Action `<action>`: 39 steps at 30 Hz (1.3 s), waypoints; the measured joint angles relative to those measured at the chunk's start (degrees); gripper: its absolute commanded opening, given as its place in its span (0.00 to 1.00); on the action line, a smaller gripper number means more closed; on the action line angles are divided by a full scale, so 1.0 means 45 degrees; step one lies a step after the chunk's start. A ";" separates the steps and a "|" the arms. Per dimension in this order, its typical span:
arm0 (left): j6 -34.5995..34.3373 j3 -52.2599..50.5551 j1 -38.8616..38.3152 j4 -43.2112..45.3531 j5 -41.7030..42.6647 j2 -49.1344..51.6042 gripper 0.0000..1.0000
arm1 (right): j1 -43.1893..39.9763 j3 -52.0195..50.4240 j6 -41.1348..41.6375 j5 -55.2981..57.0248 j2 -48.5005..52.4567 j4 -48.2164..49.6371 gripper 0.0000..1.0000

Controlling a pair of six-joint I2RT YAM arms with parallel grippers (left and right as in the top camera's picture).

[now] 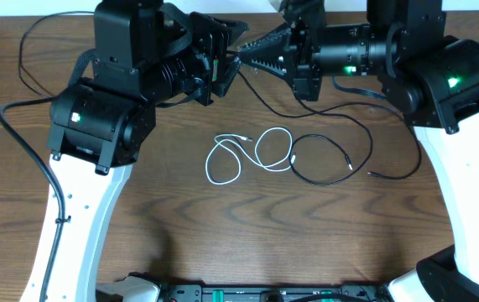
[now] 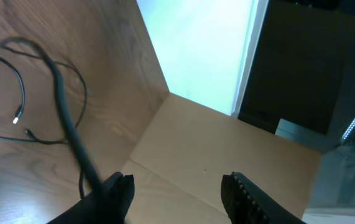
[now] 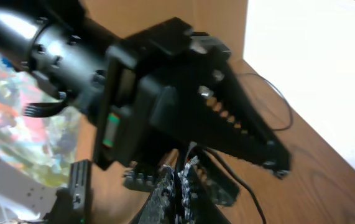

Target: Untangle cables

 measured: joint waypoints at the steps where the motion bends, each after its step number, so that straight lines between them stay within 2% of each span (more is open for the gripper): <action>1: -0.0039 0.0000 0.0000 0.0010 0.0053 0.0000 0.51 | 0.0000 0.0000 0.0005 0.0155 0.0000 0.0010 0.01; 5: -0.0044 0.0000 0.0000 0.0078 0.0194 0.0000 0.50 | 0.0000 0.0000 0.0316 0.1277 0.0000 0.0019 0.01; 10: -0.0112 0.0000 0.0000 0.0092 0.0219 0.0000 0.41 | -0.0010 -0.0010 0.0811 0.2205 0.0000 0.0126 0.01; 21: -0.0369 0.0000 0.0107 0.0136 0.0233 0.0000 0.39 | -0.0005 -0.0010 0.1219 0.2341 0.0000 0.0199 0.01; 30: -0.0413 0.0000 0.0107 0.0189 0.0233 0.0000 0.31 | 0.0000 -0.0010 0.1389 0.2327 0.0000 0.0175 0.01; 32: -0.0413 0.0000 0.0107 0.0194 0.0233 0.0000 0.25 | 0.0000 -0.0015 0.1447 0.2239 0.0000 0.0170 0.01; 37: -0.0413 0.0000 0.0160 0.0223 0.0233 0.0000 0.24 | -0.0005 -0.0019 0.1501 0.2098 0.0000 0.0185 0.01; 39: -0.0408 0.0000 0.0180 0.0223 0.0233 0.0000 0.15 | 0.0000 -0.0024 0.1530 0.2069 0.0000 0.0219 0.01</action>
